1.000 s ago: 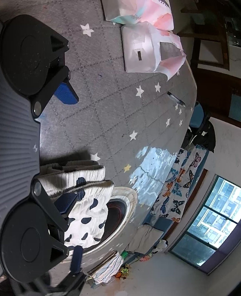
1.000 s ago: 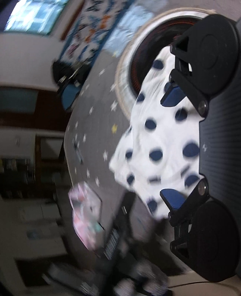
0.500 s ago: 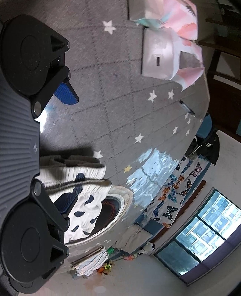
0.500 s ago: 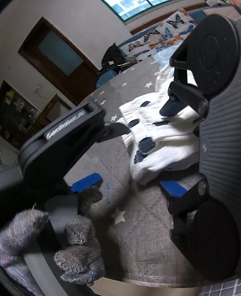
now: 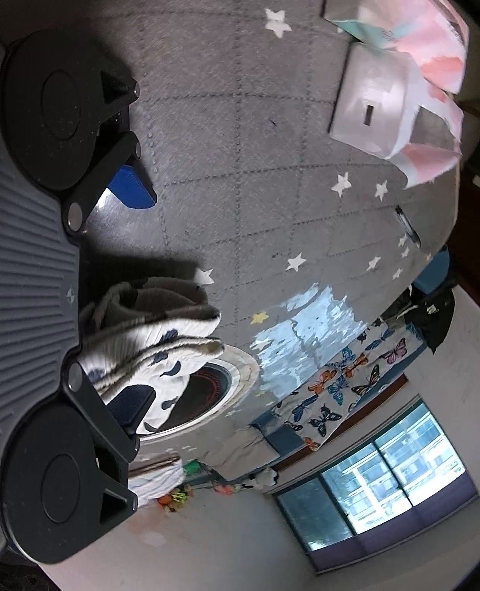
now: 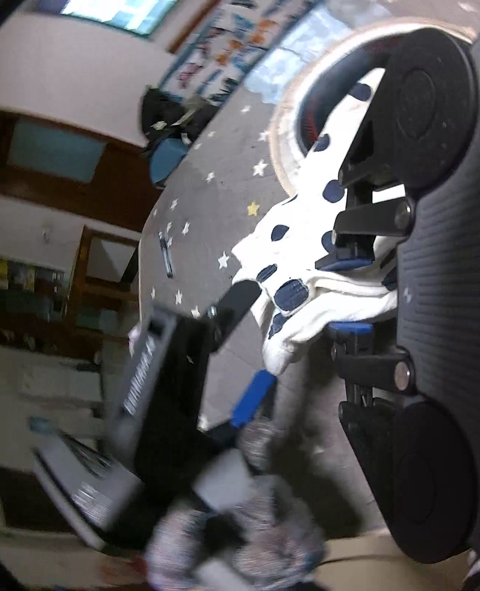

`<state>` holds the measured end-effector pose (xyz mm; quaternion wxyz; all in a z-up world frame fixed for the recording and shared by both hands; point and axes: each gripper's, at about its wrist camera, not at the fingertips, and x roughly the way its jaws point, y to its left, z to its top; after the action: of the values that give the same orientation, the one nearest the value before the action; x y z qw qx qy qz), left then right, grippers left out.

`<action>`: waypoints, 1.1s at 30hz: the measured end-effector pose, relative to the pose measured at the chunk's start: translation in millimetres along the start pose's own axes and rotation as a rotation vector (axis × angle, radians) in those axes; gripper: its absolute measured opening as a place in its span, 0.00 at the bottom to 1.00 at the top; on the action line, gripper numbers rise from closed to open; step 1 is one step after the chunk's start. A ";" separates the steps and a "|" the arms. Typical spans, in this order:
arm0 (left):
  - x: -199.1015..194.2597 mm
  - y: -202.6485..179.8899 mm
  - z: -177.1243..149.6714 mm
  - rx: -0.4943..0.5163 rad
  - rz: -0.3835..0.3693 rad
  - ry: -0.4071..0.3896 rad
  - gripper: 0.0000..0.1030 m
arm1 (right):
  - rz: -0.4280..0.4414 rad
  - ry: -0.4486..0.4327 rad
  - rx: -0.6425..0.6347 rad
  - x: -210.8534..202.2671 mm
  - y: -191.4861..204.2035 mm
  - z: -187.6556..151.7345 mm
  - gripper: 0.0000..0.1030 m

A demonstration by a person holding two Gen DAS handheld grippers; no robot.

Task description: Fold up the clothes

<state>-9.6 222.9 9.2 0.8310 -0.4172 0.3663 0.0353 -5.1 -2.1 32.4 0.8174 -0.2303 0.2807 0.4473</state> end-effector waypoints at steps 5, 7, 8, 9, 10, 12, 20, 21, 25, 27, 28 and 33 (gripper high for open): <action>9.5 1.7 3.0 -0.096 -0.073 0.041 1.00 | 0.023 -0.025 0.057 -11.1 -14.5 -7.9 0.22; 15.0 -1.8 2.9 -0.112 -0.089 0.056 1.00 | 0.026 -0.029 0.055 -13.2 -13.4 -10.3 0.22; 18.2 -4.1 3.0 -0.115 -0.096 0.066 1.00 | 0.027 -0.031 0.054 -14.1 -12.6 -11.3 0.21; 21.7 -6.3 3.3 -0.119 -0.102 0.076 0.99 | 0.028 -0.033 0.053 -13.6 -12.0 -11.1 0.21; 25.0 -8.3 3.6 -0.124 -0.108 0.086 0.99 | 0.027 -0.036 0.054 -11.8 -11.7 -9.6 0.21; 30.8 -10.3 4.1 -0.140 -0.124 0.104 0.98 | 0.029 -0.042 0.057 -9.4 -11.2 -7.5 0.21; 40.8 -10.0 5.2 -0.160 -0.143 0.120 0.78 | 0.042 -0.048 0.068 -9.1 -11.0 -10.9 0.21; 40.5 -8.9 4.8 -0.163 -0.140 0.120 0.73 | 0.043 -0.048 0.070 -8.5 -11.4 -11.1 0.21; 43.7 -5.5 4.4 -0.161 -0.121 0.122 0.51 | 0.045 -0.044 0.075 -9.2 -12.1 -13.4 0.23; 44.7 -3.0 3.4 -0.167 -0.126 0.122 0.47 | 0.046 -0.040 0.074 -9.6 -12.1 -15.8 0.26; 44.9 -2.2 2.6 -0.169 -0.128 0.121 0.46 | 0.047 -0.038 0.074 -9.6 -11.8 -16.8 0.27; 46.9 -3.7 0.2 -0.157 -0.121 0.107 0.45 | 0.034 -0.028 0.069 -9.5 -7.8 -17.6 0.27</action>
<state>26.1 209.0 -18.2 0.7756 -0.5038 0.3802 -0.0085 -7.1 -22.7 26.7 0.8208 -0.1911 0.2885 0.4545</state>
